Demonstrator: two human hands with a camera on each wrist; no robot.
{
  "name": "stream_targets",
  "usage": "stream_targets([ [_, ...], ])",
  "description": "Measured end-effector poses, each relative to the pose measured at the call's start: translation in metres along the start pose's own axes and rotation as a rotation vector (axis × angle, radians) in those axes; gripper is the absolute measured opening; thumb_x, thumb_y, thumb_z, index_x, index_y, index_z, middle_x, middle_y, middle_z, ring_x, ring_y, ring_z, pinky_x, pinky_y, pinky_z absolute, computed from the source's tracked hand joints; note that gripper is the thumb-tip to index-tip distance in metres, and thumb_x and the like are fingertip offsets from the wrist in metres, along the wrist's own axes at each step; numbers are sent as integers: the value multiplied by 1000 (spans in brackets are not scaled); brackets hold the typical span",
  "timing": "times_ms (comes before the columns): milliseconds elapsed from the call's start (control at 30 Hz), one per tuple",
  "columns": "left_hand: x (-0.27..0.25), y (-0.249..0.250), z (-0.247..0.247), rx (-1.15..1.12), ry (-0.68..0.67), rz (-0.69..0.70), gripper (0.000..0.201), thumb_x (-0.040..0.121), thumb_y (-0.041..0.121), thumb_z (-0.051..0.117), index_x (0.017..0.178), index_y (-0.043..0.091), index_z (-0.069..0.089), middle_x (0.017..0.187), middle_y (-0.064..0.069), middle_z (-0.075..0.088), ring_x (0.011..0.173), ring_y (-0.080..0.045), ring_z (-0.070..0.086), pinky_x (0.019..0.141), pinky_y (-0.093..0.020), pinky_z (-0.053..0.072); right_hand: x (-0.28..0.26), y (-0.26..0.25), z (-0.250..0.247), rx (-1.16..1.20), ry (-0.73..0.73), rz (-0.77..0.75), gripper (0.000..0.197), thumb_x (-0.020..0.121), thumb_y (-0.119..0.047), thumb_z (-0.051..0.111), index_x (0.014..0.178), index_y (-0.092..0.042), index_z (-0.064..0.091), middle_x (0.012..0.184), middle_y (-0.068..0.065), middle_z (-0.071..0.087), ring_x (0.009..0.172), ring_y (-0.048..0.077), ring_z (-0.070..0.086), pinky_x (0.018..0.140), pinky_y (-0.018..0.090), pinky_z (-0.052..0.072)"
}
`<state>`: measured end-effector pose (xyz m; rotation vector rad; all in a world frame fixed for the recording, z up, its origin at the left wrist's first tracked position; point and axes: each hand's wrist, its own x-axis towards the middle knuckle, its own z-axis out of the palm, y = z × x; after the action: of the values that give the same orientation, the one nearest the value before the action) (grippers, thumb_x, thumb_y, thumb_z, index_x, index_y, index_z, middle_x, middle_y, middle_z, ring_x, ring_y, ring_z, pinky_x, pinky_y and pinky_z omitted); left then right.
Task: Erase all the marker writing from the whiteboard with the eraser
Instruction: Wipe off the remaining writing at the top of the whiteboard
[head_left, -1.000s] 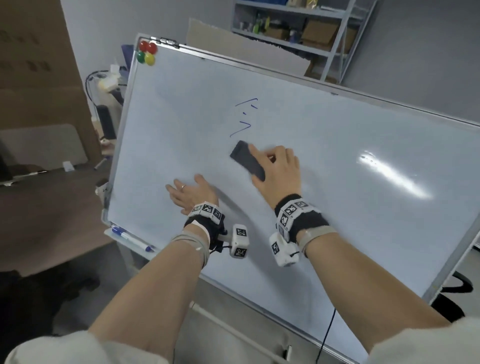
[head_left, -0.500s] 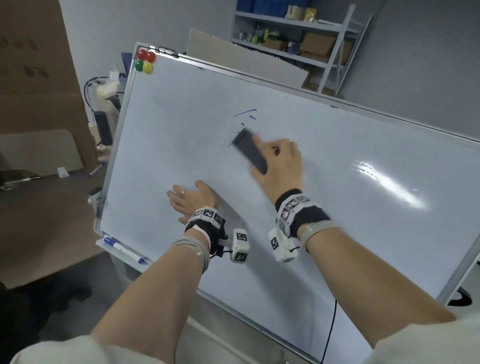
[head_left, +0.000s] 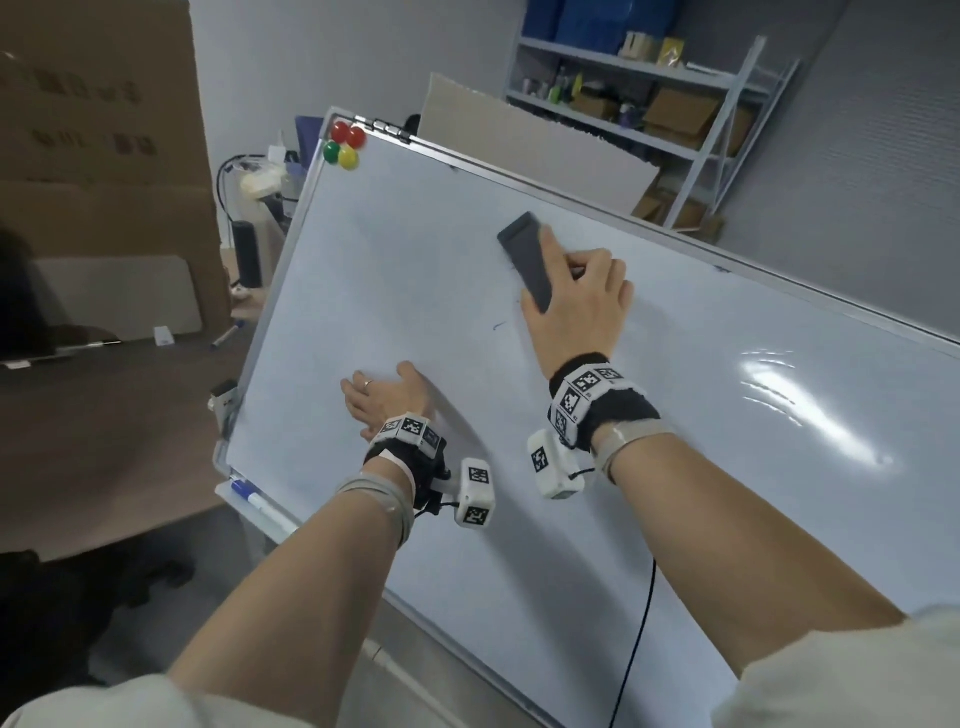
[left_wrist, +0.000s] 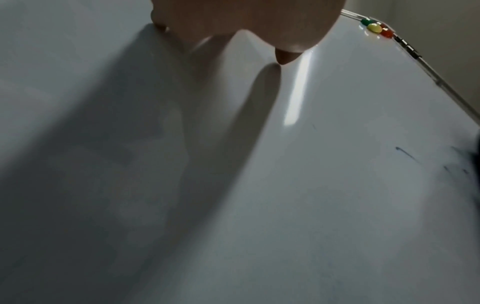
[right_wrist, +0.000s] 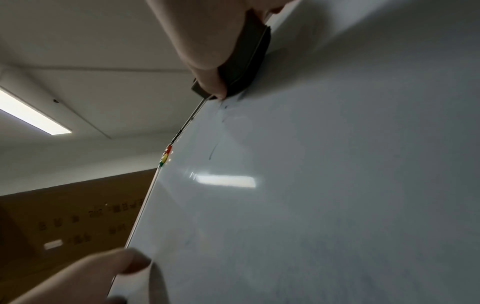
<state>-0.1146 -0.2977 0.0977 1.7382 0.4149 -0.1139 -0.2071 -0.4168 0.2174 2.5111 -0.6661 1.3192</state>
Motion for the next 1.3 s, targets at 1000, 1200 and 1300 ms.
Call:
stream_targets([
  [1000, 15, -48, -36, 45, -36, 2, 57, 97, 36, 37, 149, 15, 37, 161, -3, 21, 147, -27, 21, 119, -47, 20, -48, -18, -3, -26, -80, -85, 67, 79, -32, 73, 141, -36, 50, 112, 5, 55, 98, 30, 49, 86, 41, 30],
  [1200, -10, -65, -36, 38, -126, 2, 57, 98, 35, 37, 150, 12, 36, 161, -3, 21, 147, -29, 21, 118, -44, 20, -127, -11, -2, 54, -367, -337, 74, 70, -35, 84, 138, -38, 54, 105, 2, 56, 98, 25, 48, 88, 41, 30],
  [1300, -23, -72, -37, 42, -133, 9, 59, 97, 34, 39, 152, 11, 33, 161, -4, 21, 146, -30, 21, 117, -44, 20, -159, -1, -9, 50, -418, -334, 74, 69, -34, 83, 138, -40, 54, 107, -2, 56, 100, 25, 48, 90, 42, 30],
])
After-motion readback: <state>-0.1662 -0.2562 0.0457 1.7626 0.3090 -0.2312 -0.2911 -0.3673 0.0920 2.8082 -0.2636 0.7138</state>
